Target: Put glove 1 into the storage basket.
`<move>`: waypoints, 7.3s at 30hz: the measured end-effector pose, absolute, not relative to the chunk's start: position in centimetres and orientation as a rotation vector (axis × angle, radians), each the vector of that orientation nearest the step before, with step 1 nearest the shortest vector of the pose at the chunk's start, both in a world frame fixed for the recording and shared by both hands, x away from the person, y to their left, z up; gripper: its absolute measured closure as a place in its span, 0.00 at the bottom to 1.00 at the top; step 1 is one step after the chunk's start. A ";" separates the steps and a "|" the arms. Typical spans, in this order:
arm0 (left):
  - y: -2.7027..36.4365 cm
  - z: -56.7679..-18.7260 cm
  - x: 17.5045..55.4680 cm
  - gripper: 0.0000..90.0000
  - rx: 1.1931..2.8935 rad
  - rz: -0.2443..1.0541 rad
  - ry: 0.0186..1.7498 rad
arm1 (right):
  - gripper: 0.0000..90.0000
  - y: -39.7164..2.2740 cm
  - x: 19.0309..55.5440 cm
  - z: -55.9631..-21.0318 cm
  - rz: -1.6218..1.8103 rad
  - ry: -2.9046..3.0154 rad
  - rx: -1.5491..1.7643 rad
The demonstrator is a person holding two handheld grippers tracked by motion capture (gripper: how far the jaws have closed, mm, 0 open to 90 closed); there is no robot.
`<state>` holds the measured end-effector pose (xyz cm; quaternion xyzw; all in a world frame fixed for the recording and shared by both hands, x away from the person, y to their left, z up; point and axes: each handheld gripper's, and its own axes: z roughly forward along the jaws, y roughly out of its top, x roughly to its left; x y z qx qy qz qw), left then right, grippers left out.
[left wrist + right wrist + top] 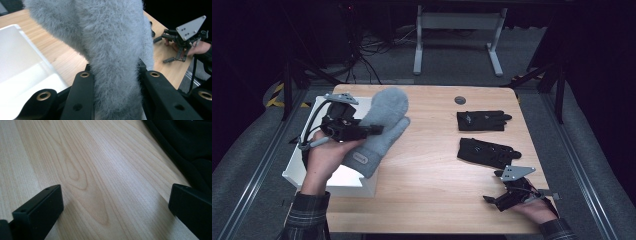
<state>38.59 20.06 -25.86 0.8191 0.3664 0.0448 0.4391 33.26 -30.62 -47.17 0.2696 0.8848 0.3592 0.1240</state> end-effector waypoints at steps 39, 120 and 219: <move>28.3 -40.2 43.1 0.79 1.986 0.074 1.476 | 0.00 -30.6 33.3 -47.2 1.047 2.579 0.788; 4.7 -40.4 36.5 0.18 2.303 0.159 0.745 | 0.22 -30.5 33.1 -45.7 1.055 2.550 0.810; 7.1 -47.8 34.5 0.00 2.303 0.240 0.684 | 0.73 -29.7 38.4 -41.9 1.062 2.541 0.942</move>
